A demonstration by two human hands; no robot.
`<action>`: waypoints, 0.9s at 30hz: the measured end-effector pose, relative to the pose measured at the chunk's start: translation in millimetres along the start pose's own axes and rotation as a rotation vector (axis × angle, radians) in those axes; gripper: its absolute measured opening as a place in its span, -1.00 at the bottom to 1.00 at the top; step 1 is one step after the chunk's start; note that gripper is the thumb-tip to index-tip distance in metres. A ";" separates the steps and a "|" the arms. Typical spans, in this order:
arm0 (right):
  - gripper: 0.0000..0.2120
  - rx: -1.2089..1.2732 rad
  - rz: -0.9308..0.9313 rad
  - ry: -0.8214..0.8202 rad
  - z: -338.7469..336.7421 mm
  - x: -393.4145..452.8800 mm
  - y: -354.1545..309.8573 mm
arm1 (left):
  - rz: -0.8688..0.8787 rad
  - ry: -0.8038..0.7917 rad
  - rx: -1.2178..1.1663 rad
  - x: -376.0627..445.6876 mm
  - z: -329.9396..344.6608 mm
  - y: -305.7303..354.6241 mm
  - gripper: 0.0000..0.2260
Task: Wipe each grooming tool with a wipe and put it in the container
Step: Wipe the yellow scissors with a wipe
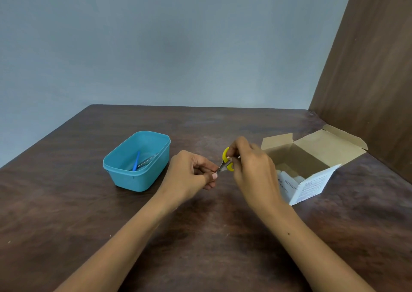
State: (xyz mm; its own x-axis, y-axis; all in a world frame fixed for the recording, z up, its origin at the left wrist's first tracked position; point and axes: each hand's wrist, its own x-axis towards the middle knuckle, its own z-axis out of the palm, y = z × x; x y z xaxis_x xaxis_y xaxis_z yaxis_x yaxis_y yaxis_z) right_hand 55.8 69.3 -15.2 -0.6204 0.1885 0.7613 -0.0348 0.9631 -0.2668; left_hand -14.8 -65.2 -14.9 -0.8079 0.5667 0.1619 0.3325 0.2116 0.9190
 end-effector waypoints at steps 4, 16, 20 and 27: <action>-0.77 0.046 0.047 0.043 -4.3 2.2 3.8 | 0.039 0.021 0.020 1.0 -0.1 0.2 -0.89; -0.69 0.009 0.088 0.003 -1.0 1.9 1.7 | 0.030 0.001 0.058 0.3 -0.3 -0.4 -0.87; -0.74 -0.002 0.115 0.011 -4.7 4.2 14.4 | -0.010 -0.033 -0.064 1.0 -2.1 0.7 -0.91; -0.68 0.122 0.028 0.008 -3.6 5.2 15.8 | -0.040 -0.034 -0.119 1.4 -5.6 1.7 -0.91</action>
State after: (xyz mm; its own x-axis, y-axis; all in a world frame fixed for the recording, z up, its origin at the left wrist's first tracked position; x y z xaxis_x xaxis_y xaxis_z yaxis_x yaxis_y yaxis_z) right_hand 54.9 86.1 -13.4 -0.6164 0.2169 0.7570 -0.1130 0.9270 -0.3576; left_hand -18.1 -68.5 -11.1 -0.8019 0.5865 0.1138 0.2384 0.1395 0.9611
